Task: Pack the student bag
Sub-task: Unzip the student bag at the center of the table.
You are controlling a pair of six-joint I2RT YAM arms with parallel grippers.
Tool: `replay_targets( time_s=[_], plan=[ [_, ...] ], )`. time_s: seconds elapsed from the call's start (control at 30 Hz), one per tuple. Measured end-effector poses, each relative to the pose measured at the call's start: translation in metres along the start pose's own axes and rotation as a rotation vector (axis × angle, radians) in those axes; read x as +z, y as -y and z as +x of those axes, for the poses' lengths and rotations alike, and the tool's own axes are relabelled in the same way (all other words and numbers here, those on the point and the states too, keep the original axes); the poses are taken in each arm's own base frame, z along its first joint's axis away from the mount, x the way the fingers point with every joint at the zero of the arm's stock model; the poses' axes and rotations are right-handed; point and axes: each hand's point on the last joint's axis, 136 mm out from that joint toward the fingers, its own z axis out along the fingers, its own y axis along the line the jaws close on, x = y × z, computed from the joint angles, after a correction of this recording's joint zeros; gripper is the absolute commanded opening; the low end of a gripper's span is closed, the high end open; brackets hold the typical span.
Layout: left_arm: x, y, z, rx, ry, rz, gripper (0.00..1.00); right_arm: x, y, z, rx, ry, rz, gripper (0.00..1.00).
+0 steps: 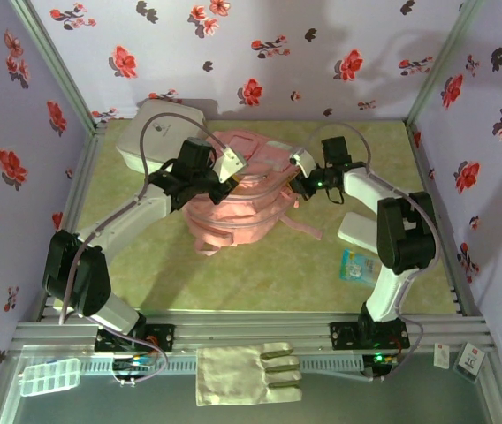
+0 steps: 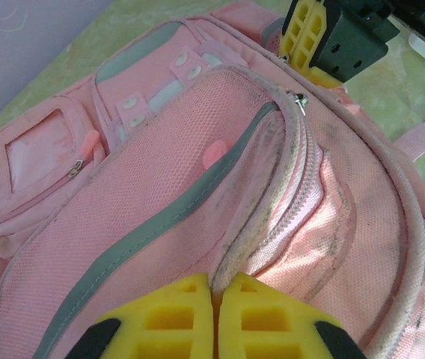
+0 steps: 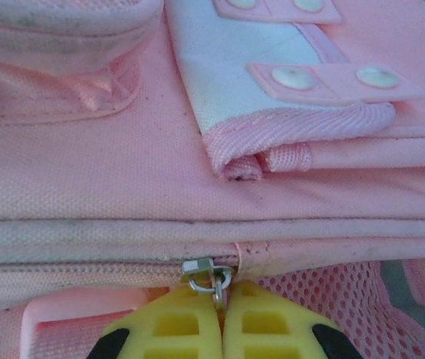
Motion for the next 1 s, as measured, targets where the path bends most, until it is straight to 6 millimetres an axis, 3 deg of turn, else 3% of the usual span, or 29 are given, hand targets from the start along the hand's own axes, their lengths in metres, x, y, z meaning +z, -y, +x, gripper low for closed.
replay_targets(
  time_s=[0.53,1.0],
  plan=[
    [0.003,0.005,-0.003,-0.026,0.016,0.031,0.0,-0.033,-0.018,0.0,-0.001,-0.012,0.019,0.03],
    [0.04,0.018,-0.006,-0.083,0.005,0.076,0.0,-0.032,-0.049,0.011,0.17,-0.097,-0.05,0.07]
  ],
)
